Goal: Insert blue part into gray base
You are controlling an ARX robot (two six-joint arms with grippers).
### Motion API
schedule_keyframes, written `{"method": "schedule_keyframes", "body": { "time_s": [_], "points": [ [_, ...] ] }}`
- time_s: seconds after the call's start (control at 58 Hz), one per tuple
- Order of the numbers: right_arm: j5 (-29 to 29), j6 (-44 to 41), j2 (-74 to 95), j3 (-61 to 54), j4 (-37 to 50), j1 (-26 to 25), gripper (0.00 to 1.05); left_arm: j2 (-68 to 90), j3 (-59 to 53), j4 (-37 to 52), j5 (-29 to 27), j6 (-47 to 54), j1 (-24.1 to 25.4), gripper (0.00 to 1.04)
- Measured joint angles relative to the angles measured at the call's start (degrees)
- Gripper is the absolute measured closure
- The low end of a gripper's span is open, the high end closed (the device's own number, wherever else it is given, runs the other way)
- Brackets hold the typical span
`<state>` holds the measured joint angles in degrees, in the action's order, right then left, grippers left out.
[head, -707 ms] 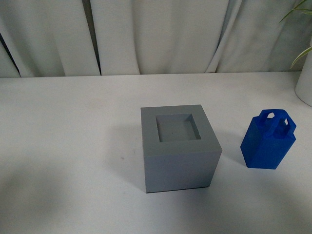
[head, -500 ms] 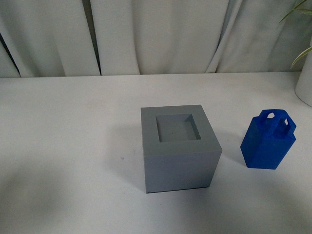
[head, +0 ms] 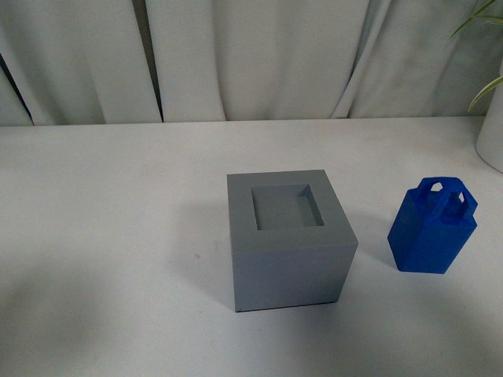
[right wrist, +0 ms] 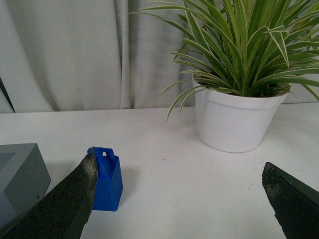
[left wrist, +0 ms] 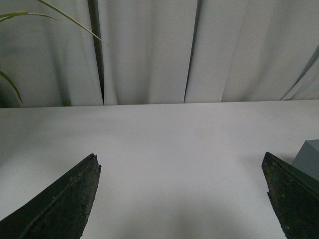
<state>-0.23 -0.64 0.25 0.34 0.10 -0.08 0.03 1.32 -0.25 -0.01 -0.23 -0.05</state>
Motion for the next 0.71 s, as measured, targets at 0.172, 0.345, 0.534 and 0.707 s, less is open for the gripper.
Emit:
{"method": "schedule_keyframes", "body": {
  "time_s": [0.172, 0.345, 0.534, 0.707],
  "points": [
    [0.0, 0.0, 0.0, 0.0, 0.0, 0.0, 0.07, 0.0, 0.0, 0.0, 0.0, 0.0, 0.0, 0.06],
    [0.0, 0.0, 0.0, 0.0, 0.0, 0.0, 0.07, 0.0, 0.0, 0.0, 0.0, 0.0, 0.0, 0.06],
    [-3.5, 0.4, 7.4, 2.7, -1.7, -2.6, 0.07, 0.0, 0.0, 0.0, 0.0, 0.0, 0.0, 0.06],
    [-10.8, -0.6, 20.5, 9.8, 1.5, -3.4, 0.07, 0.0, 0.0, 0.0, 0.0, 0.0, 0.0, 0.06]
  ]
}}
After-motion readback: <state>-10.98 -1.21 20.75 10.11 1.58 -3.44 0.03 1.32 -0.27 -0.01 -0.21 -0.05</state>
